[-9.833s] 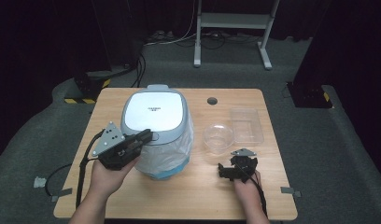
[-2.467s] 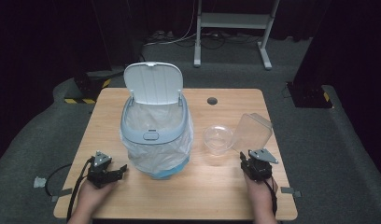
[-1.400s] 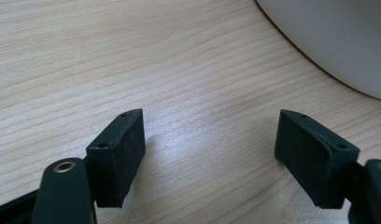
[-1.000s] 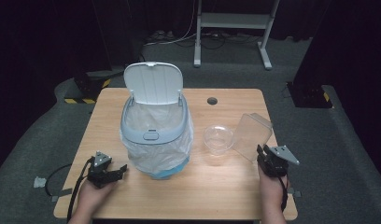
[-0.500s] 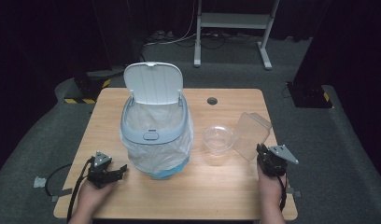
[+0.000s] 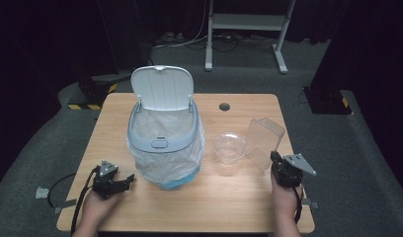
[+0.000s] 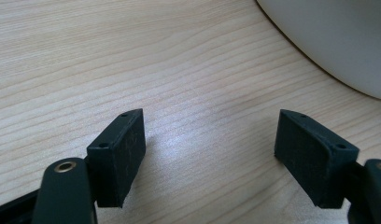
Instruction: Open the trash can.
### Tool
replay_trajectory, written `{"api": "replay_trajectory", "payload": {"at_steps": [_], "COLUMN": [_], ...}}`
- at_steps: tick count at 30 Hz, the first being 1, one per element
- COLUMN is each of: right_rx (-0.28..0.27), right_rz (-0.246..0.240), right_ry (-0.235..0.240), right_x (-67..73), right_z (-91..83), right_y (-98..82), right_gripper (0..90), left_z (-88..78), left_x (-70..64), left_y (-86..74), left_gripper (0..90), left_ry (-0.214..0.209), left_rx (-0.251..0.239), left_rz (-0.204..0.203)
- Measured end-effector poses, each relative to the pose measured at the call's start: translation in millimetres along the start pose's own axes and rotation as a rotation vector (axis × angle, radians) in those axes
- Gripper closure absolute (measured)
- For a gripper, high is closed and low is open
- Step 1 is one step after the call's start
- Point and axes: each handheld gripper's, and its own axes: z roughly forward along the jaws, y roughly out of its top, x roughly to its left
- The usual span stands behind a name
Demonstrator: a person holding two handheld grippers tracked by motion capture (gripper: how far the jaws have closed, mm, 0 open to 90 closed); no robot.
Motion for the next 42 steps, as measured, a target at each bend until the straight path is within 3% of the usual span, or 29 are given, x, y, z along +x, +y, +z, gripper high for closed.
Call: {"api": "replay_trajectory", "payload": {"at_steps": [19, 37, 42], "right_rx": [-0.067, -0.153, -0.171], "right_rz": [-0.015, -0.023, -0.046], "right_ry": [-0.032, -0.017, -0.003], "right_x": [5.6, 13.4, 20.3], "right_z": [-11.9, -25.3, -27.4], "right_y": [8.1, 21.0, 25.1], "right_gripper": [84.9, 85.2, 85.2], "left_z": [-0.3, -0.4, -0.2], "left_x": [-0.2, -0.6, -0.9], "left_y": [-0.3, -0.3, -0.4], "left_gripper": [24.9, 24.9, 24.8], "left_ry": [0.002, 0.002, 0.003], "left_rx": [0.000, 0.001, -0.002], "left_rz": [0.000, -0.003, -0.007]}}
